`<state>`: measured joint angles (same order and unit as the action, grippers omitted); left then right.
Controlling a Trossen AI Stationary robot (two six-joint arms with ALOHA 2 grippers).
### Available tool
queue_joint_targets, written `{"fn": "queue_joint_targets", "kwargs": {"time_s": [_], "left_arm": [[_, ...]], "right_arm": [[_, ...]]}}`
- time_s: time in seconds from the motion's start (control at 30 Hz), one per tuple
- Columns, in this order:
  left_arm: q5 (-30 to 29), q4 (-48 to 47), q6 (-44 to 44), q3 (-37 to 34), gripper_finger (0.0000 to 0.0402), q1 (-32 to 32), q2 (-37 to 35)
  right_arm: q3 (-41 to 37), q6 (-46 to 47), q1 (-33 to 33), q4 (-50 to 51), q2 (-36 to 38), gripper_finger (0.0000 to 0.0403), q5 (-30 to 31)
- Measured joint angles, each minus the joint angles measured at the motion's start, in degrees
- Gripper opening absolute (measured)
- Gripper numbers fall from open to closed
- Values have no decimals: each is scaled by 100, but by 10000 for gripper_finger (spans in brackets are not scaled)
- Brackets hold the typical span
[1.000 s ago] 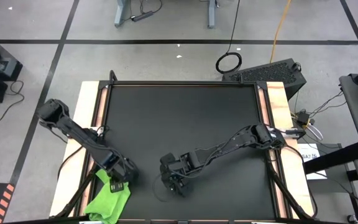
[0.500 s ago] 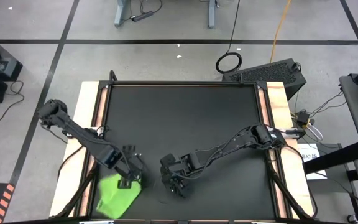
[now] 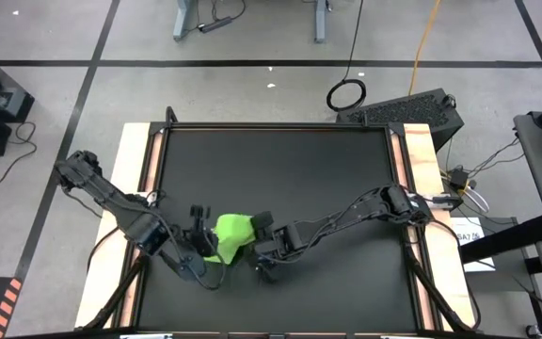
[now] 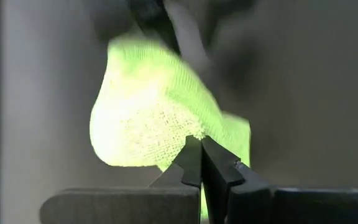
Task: Roll towel
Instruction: Fold the green towel on the table
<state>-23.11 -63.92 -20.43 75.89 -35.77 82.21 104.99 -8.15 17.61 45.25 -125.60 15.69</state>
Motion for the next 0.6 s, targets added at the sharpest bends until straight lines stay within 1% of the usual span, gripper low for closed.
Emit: {"fn": "queue_joint_targets", "kwargs": {"time_s": [0.1, 0.17, 0.33, 0.43, 0.53, 0.6], "left_arm": [[429, 28, -386, -483, 1, -40, 240], [615, 157, -601, -797, 0, -113, 412], [1131, 1104, -780, -1448, 6, -299, 969], [1252, 1676, -787, -1632, 16, -437, 1323], [1265, 1976, -878, -1663, 21, -553, 1653], [1265, 2014, -926, -1667, 23, -620, 1827]], "right_arm": [[-4, 0, 0, 103, 63, 171, 59], [0, -4, -9, 134, 124, 171, 61], [2, 28, -74, 149, 159, 171, 76], [2, 158, -102, 158, 162, 171, 71], [2, 245, -139, 109, 166, 171, 61], [1, 322, -185, -7, 166, 171, 45]]}}
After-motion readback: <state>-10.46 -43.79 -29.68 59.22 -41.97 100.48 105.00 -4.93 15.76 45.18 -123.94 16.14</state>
